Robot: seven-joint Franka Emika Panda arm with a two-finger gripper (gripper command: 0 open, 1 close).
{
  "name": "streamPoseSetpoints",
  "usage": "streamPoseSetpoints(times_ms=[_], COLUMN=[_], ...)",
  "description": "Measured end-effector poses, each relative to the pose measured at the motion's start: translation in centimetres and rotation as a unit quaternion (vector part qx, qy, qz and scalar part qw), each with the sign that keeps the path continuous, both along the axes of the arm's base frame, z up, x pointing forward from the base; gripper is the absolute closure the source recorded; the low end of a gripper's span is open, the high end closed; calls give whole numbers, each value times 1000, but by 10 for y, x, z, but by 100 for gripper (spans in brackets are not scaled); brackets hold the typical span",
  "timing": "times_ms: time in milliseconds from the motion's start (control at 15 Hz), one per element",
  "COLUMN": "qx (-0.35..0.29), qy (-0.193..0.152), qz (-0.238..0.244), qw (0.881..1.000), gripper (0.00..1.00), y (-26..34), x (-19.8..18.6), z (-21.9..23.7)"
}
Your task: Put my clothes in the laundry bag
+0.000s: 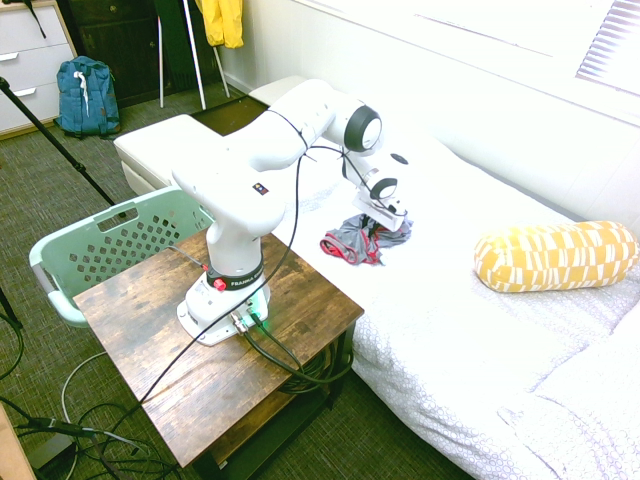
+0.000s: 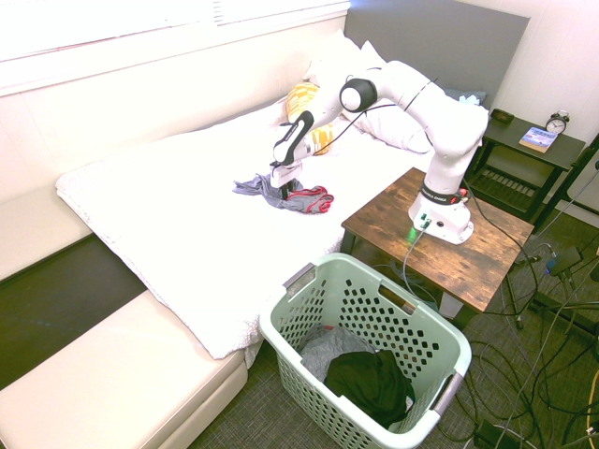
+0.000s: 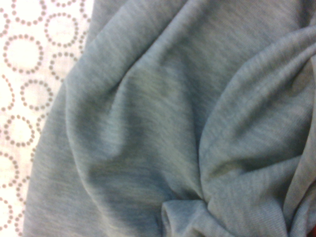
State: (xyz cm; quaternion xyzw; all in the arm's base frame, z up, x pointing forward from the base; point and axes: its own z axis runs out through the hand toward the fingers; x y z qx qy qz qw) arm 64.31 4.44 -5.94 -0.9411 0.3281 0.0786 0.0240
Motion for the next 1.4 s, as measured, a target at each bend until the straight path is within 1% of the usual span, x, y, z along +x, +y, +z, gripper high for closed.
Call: streamPoseSetpoints(times_ms=[200, 333, 467, 600, 867, 1000, 1133, 1267, 1400], qx=[2, 0, -4, -6, -17, -20, -22, -22, -25], qy=[6, 5, -2, -12, -37, -48, -56, -58, -55], qz=[2, 3, 8, 22, 52, 75, 104, 137, 165], qw=[1000, 1000, 1000, 1000, 998, 996, 993, 989, 984], gripper=[100, 100, 100, 100, 100, 100, 100, 100, 100], y=[-2, -4, 0, 17, 68, 102, 142, 188, 237], x=[0, 0, -1, -4, -30, -55, -92, -144, -214], z=[3, 14, 49, 96, 187, 227, 262, 290, 309])
